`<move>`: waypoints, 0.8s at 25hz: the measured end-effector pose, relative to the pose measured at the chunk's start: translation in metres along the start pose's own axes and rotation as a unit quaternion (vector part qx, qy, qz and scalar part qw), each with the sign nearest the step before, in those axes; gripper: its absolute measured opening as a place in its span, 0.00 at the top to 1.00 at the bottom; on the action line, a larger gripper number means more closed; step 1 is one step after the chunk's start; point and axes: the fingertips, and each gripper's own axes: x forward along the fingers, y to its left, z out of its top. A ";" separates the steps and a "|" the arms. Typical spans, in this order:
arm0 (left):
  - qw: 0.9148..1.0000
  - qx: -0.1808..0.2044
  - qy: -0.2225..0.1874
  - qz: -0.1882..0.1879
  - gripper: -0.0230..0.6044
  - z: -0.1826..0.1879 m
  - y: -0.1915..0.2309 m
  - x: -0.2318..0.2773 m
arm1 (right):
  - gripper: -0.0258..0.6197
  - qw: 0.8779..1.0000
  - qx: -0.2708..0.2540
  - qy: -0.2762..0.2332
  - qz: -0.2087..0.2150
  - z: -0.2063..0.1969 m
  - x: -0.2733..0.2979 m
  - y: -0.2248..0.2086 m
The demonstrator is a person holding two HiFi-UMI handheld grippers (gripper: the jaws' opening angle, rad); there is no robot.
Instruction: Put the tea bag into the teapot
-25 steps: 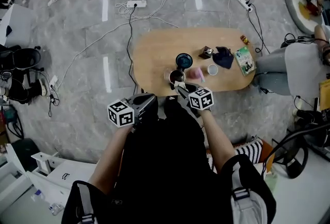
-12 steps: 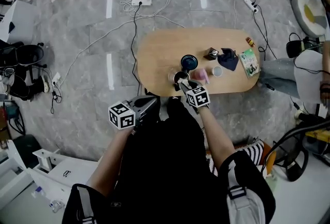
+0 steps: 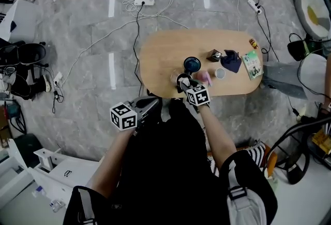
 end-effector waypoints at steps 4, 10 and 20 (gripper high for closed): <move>1.000 0.000 0.001 -0.002 0.94 0.000 0.000 0.002 | 0.68 1.000 -0.010 0.002 0.002 -0.002 -0.001 0.000; 1.000 0.002 -0.003 -0.006 0.94 0.002 -0.001 0.007 | 0.68 1.000 0.001 -0.006 0.005 -0.001 -0.006 -0.003; 1.000 0.009 0.002 -0.029 0.94 0.002 -0.010 0.031 | 0.95 0.998 0.035 0.003 0.055 -0.010 -0.038 0.008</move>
